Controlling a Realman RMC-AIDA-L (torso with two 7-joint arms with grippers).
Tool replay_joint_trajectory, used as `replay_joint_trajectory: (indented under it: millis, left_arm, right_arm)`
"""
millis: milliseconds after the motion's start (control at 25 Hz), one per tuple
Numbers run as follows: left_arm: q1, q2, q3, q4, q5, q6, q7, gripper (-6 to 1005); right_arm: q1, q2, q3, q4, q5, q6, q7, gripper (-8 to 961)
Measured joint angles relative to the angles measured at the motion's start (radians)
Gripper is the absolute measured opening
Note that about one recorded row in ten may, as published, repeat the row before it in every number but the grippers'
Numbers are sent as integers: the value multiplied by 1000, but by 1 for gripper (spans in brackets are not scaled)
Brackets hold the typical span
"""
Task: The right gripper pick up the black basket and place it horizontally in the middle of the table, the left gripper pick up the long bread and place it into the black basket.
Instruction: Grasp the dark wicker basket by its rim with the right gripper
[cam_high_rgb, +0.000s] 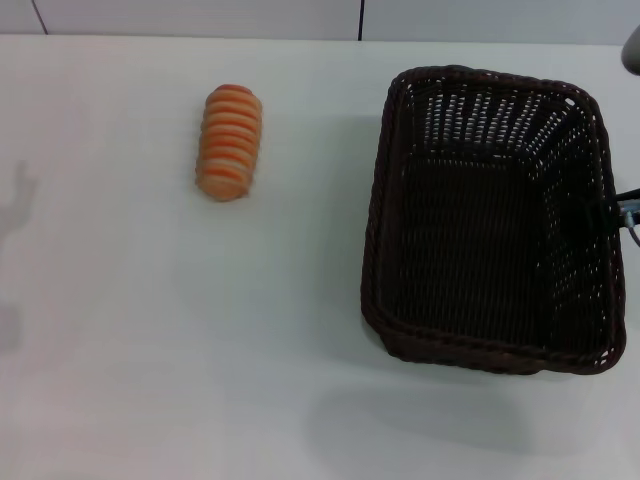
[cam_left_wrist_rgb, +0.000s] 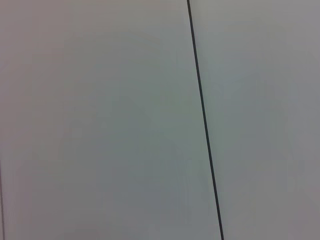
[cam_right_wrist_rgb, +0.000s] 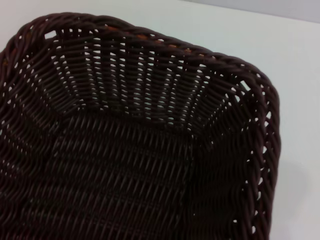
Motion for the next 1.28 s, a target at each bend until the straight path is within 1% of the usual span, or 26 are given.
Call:
replay_joint_trajectory:
  millis: [40,160,400,480,680,800,880,960,1000,1040,1080,1120,1200,1240,1280]
  left_arm:
    - [0,2,4,-1,0,0,0,811]
    - [0,3,6,-2,0,0,0,811]
    - [0,9,7,-3,0,0,-1,811]
    - [0,10,7,-3,0,0,-2,811]
    - [0,10,8,-4,0,0,-3,811]
    - [0,10,8,-4,0,0,-3,811]
    - [1,9,8,-4,0,-1,-3,811]
    - [2,9,8,-4,0,-3,-3,811]
    - [3,9,8,-4,0,-4,-3,811]
    - [3,9,8,-4,0,-4,-3,811]
    - [3,9,8,-4,0,-4,-3,811]
    - [5,9,7,-3,0,-5,-3,811]
    - [7,10,5,0,0,-6,-3,811]
    - [8,10,3,3,0,-5,-3,811]
    - [8,10,3,3,0,-5,-3,811]
  right_arm:
    - [0,5,-1,-16,0,-18,-2,507]
    - [0,7,-2,-32,0,-33,-5,501]
    - [5,8,-23,-76,0,-62,-13,488]
    - [8,8,-31,-86,0,-64,-34,483]
    - [17,20,-42,-102,0,-58,-111,472]
    - [19,20,-51,-103,-1,-58,-123,414]
    - [20,15,-61,-101,0,-62,-129,375]
    - [20,8,-66,-92,0,-66,-138,353]
    - [20,2,-67,-83,0,-66,-151,351]
    - [20,-10,-62,-65,0,-65,-188,348]
    - [20,-10,-62,-65,0,-65,-188,345]
    - [20,-18,-57,-54,0,-65,-203,343]
    - [21,-40,-48,-28,0,-66,-226,327]
    - [20,-68,-41,7,0,-83,-242,313]
    - [20,-68,-41,7,0,-83,-242,296]
